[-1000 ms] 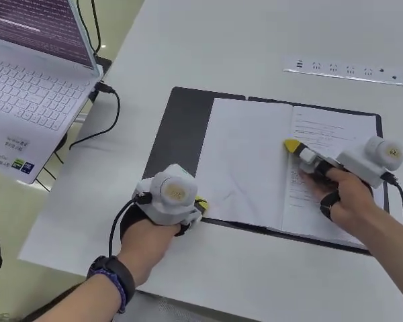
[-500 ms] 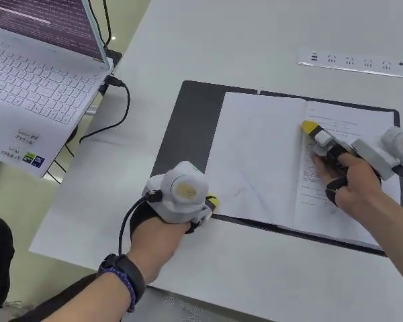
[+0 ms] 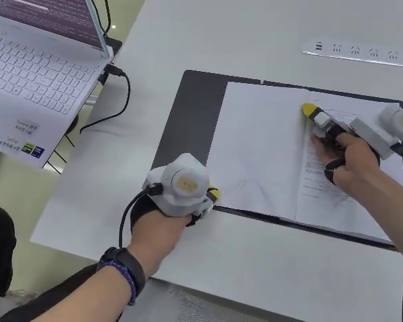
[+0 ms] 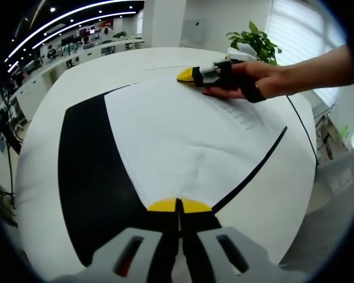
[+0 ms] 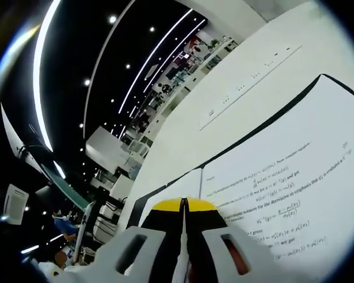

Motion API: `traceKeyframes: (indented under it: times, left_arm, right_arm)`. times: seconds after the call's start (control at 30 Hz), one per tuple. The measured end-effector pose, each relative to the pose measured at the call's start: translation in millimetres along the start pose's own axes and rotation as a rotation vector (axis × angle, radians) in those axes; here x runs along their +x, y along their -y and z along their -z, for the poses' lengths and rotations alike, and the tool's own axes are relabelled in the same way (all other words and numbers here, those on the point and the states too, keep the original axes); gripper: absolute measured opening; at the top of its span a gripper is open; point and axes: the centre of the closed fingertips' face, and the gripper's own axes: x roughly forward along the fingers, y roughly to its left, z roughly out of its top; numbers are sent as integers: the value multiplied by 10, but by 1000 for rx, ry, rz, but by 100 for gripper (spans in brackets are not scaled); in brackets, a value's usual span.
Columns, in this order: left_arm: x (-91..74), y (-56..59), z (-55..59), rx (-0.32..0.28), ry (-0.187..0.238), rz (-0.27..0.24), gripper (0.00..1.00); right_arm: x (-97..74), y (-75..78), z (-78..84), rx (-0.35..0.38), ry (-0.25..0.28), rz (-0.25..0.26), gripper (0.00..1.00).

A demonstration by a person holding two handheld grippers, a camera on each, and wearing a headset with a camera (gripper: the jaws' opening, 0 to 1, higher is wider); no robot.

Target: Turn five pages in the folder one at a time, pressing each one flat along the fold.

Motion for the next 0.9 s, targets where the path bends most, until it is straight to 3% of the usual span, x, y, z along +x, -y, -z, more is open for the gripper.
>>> traceKeyframes:
  times: [0.2,0.67,0.9]
  left_arm:
    - [1,0,0,-10,1,5,0]
    - [-5,-8,2,-34,5,11,0]
    - [-8,1,-3,-28,2,10,0]
  right_arm:
    - [120,45,-64,1,13,10,0]
    - [217,32,-155,30,67,26,0]
    - [322,108,-276,76,101,36,0]
